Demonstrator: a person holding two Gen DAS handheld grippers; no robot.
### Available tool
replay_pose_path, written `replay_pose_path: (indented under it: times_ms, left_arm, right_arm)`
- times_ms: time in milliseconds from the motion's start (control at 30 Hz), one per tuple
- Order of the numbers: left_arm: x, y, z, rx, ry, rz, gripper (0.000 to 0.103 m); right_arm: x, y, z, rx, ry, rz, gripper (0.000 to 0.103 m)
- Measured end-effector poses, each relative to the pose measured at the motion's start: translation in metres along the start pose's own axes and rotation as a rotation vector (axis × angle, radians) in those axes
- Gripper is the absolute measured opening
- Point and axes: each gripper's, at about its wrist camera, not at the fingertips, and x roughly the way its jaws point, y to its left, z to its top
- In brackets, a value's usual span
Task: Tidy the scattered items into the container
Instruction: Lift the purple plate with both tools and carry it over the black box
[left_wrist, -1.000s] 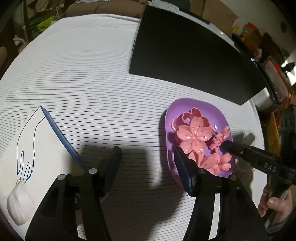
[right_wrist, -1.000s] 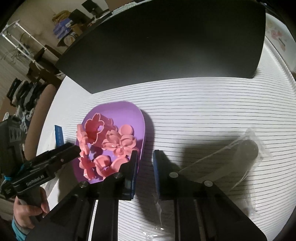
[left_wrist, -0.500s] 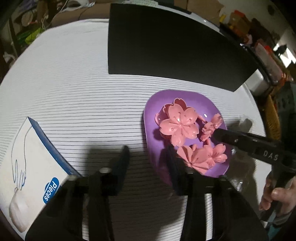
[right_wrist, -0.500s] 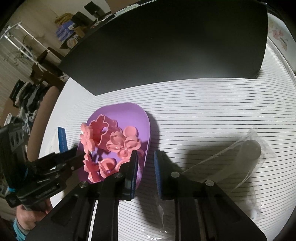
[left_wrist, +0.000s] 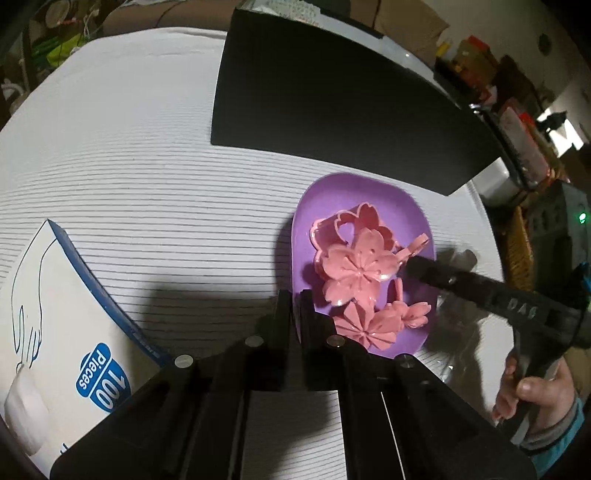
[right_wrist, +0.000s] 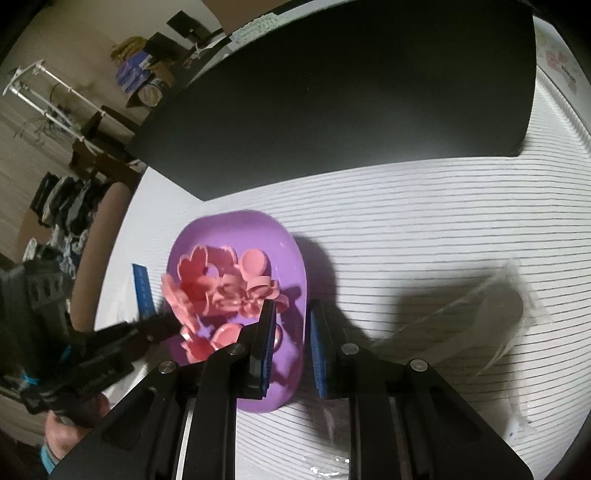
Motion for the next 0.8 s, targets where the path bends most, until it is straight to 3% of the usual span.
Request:
replay_pose_path:
  times_ms: [200,300,333,400,500,700,800]
  left_arm:
    - [0.005,0.0,-0.004,0.034,0.009,0.065,0.006]
    - [0.005,-0.003,-0.006,0.041,0.008,0.068,0.006]
    - [0.005,-0.002,-0.006,0.04,0.009,0.067,0.006]
    - [0.006,0.0,-0.006,0.038,0.009,0.062,0.006]
    - [0.006,-0.001,-0.007,0.035,0.01,0.051,0.006]
    - [0.0,0.01,-0.003,-0.039,0.006,-0.035,0.008]
    - [-0.007,0.009,0.0,-0.039,-0.002,-0.045,0.008]
  right_arm:
    - [0.007,0.002,0.005,-0.01,0.029,-0.049,0.021]
    - [0.0,0.001,-0.005,-0.01,0.004,-0.069,0.06]
    - [-0.004,0.001,-0.01,-0.01,-0.011,-0.048,0.06]
    - [-0.007,0.002,-0.017,-0.012,-0.026,-0.044,0.055]
    - [0.001,-0.001,-0.019,0.012,-0.014,-0.011,0.019]
    - [0.005,-0.034,-0.012,0.224,-0.035,0.175,0.019]
    - [0.004,-0.03,-0.009,0.217,-0.029,0.178,0.017]
